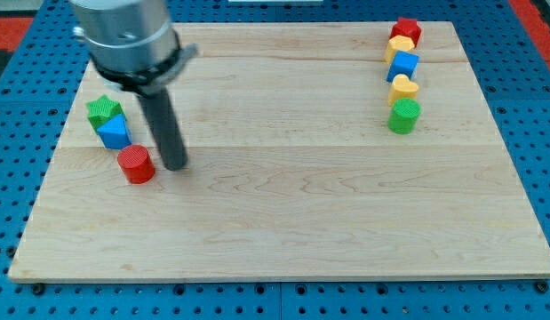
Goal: Push the red circle close to the blue triangle
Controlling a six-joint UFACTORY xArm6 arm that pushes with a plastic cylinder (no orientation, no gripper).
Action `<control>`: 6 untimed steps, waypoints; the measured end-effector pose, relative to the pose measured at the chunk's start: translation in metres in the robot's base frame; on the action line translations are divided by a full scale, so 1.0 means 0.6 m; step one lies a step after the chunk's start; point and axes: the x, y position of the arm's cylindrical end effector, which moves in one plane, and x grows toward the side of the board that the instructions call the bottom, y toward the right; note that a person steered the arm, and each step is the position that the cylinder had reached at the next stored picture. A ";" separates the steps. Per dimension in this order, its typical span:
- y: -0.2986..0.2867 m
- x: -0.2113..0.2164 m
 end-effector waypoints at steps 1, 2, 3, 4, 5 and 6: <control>-0.036 0.082; -0.115 0.033; -0.126 -0.017; -0.036 -0.017; 0.186 -0.001; 0.405 -0.026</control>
